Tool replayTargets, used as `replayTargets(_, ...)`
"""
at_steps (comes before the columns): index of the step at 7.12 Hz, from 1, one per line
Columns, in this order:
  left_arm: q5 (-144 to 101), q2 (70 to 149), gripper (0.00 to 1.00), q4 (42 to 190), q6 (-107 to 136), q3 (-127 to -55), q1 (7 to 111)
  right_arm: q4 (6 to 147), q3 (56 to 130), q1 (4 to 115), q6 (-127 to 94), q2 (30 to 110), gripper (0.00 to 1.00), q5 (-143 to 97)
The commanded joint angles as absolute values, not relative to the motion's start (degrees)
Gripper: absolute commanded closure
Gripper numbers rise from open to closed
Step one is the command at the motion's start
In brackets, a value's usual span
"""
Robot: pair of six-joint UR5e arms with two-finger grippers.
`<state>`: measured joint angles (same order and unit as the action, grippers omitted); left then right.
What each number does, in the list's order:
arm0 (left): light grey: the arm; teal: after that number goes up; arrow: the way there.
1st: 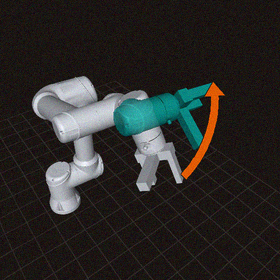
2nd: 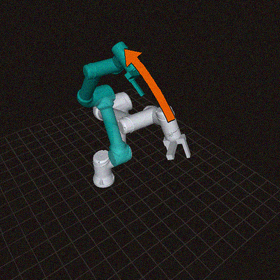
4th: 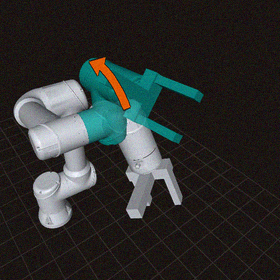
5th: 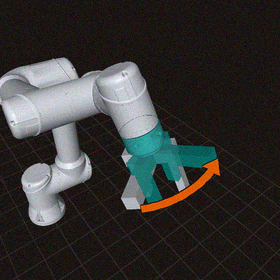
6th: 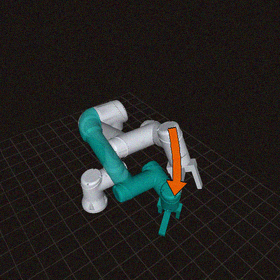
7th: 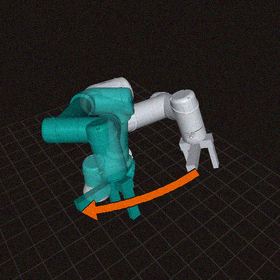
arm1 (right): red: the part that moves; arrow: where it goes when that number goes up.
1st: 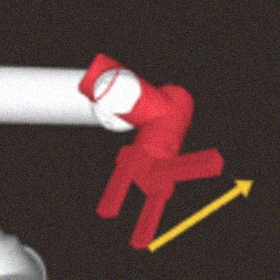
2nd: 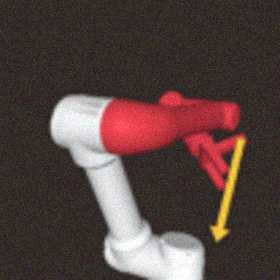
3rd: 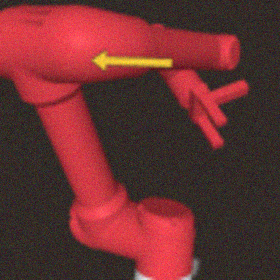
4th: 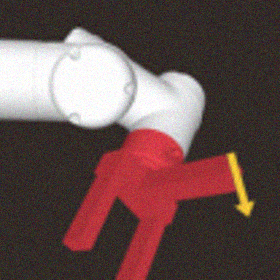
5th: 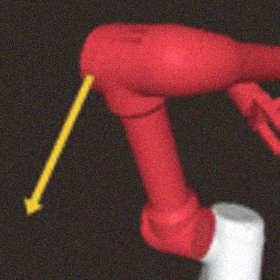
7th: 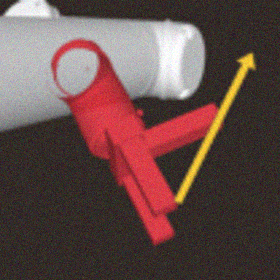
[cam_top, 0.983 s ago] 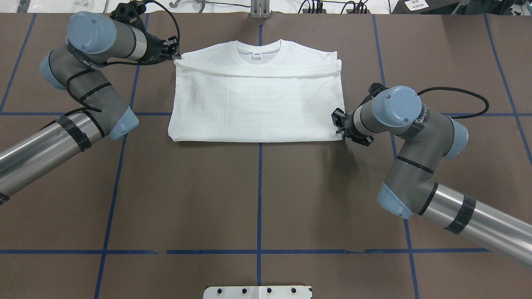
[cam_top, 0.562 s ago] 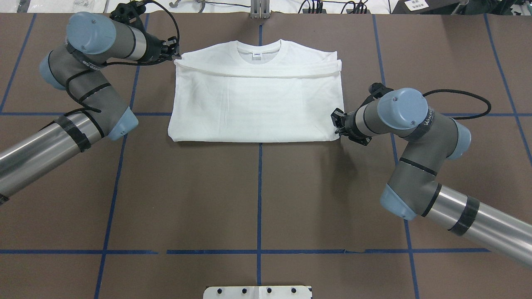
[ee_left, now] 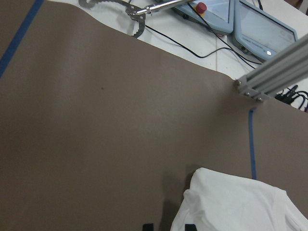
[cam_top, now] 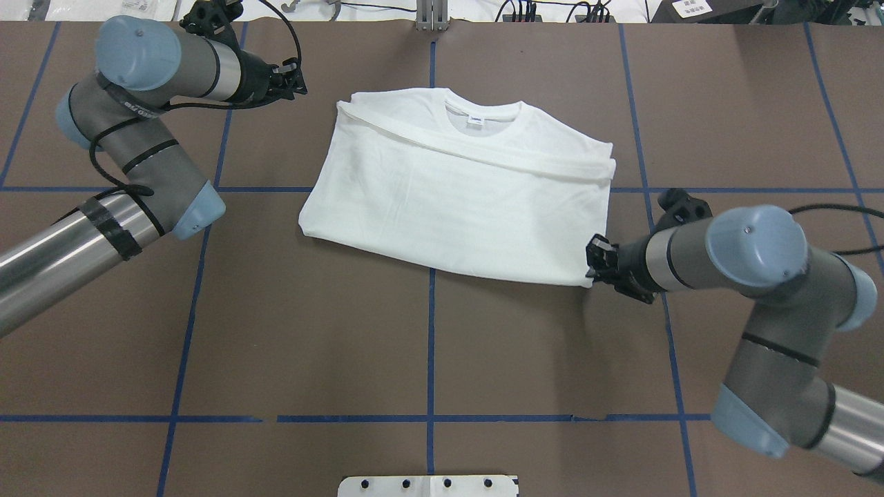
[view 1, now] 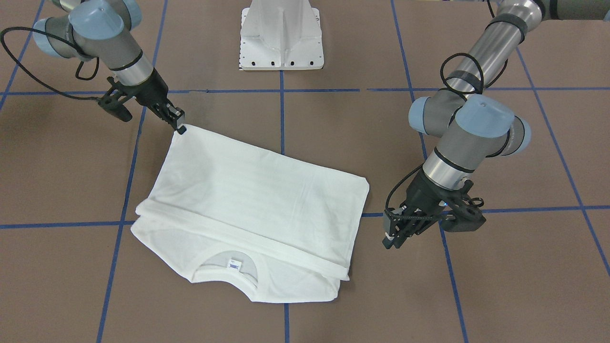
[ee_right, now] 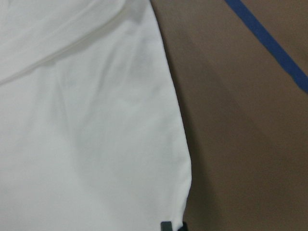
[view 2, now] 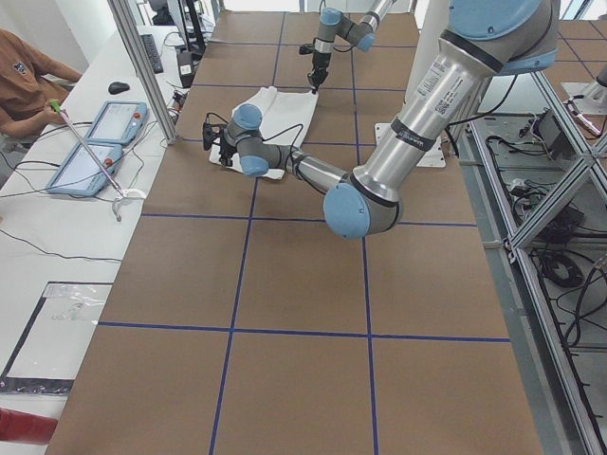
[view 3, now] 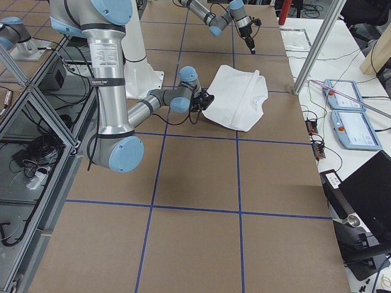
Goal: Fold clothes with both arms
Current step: 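Drag the shirt side nearer the robot with the right gripper while the left gripper follows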
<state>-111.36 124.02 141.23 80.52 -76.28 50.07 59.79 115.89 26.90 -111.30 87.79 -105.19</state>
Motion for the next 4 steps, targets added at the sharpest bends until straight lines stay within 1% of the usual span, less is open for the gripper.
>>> replayTargets(1,-119.6,118.41,0.5,140.89,91.43,-88.1,48.79,59.85,125.22,15.52,-113.9,95.17,1.0,-108.0)
replayTargets(2,-119.18,112.56,0.42,140.8,95.93,-95.11,43.04,59.85,125.94,11.9,-115.04,96.23,1.0,-111.24)
replayTargets(3,-118.74,110.41,0.39,140.8,101.02,-97.1,38.72,59.85,125.95,9.43,-115.14,96.59,1.0,-111.79)
replayTargets(4,-116.3,110.48,0.38,140.54,106.56,-96.94,32.84,59.85,125.95,7.23,-115.14,97.2,1.0,-111.88)
